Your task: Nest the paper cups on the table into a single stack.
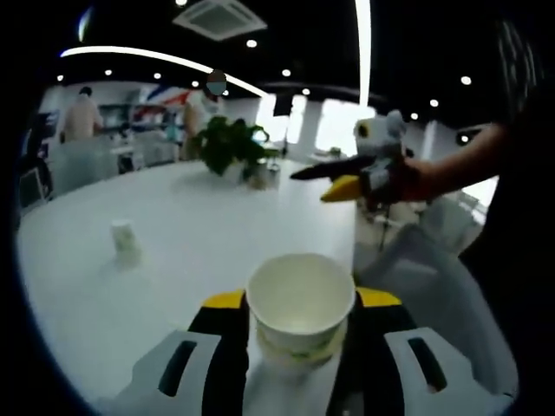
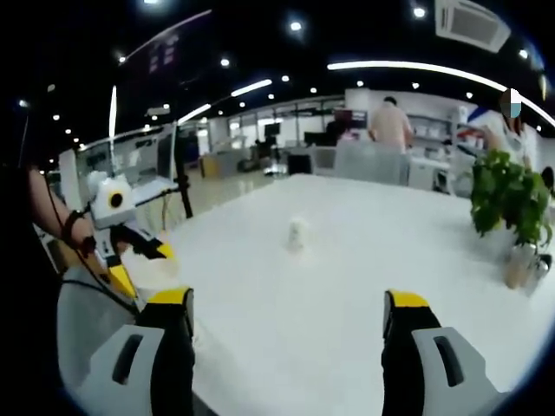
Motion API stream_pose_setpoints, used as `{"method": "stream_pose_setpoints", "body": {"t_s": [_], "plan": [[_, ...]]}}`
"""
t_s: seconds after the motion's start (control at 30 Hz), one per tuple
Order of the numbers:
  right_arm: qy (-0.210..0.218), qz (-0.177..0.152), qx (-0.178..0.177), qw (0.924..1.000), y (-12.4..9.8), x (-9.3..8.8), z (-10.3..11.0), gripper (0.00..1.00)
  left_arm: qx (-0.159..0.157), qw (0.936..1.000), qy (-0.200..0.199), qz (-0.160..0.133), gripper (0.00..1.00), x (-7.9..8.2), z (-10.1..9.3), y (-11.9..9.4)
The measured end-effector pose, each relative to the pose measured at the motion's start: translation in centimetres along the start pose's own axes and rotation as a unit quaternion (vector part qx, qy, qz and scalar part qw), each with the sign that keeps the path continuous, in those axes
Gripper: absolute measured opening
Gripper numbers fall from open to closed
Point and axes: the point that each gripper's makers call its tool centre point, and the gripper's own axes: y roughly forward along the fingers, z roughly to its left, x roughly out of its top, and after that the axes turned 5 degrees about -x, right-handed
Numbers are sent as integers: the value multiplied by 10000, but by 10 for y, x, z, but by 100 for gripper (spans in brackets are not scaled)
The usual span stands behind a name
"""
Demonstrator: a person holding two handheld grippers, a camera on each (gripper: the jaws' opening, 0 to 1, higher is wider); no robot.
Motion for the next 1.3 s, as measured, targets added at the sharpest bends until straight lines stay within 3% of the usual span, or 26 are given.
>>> {"method": "stream_pose_setpoints", "body": {"t_s": [0.53,0.73,0.97,1.3], "plan": [[64,18,-30,10000,-1,-2,-2,88,-126,9997,62,194,47,-12,-6,8],[87,25,-31,10000,-2,-4,-2,88,-68,9999,-57,95,48,-12,-4,8],[111,23,-26,9999,-3,-5,-1,88,-55,9998,-54,181,48,-15,-3,8],[134,12,-37,9999,-3,-6,-1,88,71,10000,8,47,49,-4,3,1]]}}
